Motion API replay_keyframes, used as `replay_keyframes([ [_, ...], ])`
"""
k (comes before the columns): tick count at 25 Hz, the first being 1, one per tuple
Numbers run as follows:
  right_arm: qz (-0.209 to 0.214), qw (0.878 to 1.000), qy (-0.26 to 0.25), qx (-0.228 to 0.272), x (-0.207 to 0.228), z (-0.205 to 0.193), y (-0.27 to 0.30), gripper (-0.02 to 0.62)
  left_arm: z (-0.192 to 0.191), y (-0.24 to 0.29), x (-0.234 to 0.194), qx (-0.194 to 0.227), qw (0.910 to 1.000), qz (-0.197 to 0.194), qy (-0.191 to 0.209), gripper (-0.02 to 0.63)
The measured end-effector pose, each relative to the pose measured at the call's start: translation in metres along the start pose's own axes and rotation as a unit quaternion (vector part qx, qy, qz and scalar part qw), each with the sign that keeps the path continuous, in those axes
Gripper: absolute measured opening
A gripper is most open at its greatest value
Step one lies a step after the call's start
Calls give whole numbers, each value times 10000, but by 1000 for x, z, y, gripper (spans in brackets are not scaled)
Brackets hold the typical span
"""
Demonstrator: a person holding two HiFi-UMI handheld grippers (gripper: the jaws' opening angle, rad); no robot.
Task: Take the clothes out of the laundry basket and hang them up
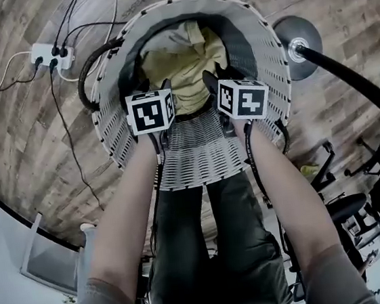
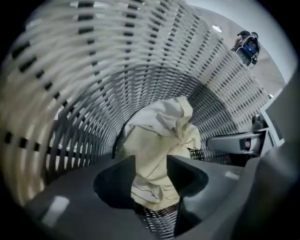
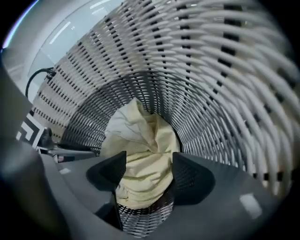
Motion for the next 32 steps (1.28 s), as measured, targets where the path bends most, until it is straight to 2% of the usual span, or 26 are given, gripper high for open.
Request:
replay_keyframes([
  [6,-437,9989,177,-35,27,-12,33,322,-19,56,-14,-219,9980,171,-575,209],
  [12,-681,9965,453,157,43,-8,61,333,-30,83,-20,-284,9960,111,-844,216],
  [14,-675,9963,529,90,47,-11,72,318,-31,88,-22,-201,9960,95,-866,185],
  [16,-762,9950,640,10,55,-15,77,257,-31,90,-22,-113,9955,54,-937,139],
  [17,-879,9939,665,-43,60,-17,77,185,-30,90,-22,-70,9950,19,-991,108],
  [18,-1003,9927,664,-91,65,-18,75,72,-29,89,-20,-28,9946,-15,-1042,82],
  [19,-1071,9920,651,-120,68,-17,72,40,-27,87,-19,12,9941,-38,-1080,62],
  [21,-1042,9926,599,-153,67,-15,68,38,-25,82,-18,73,9938,-46,-1107,29],
  [27,-1053,9920,695,-61,52,-11,28,35,-25,49,-12,42,9925,-94,-1215,17],
  [32,-1009,9921,717,179,31,12,-19,35,-8,5,-6,81,9947,-84,-1017,15],
])
Point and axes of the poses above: the fingertips, and each gripper's own axes: y forward along the fingers, x to its right, z out of its top, the point moved 2 cm from there along -y, backward along the fingers, and after that the axes turned 4 degrees about z, right-handed, at the moved point
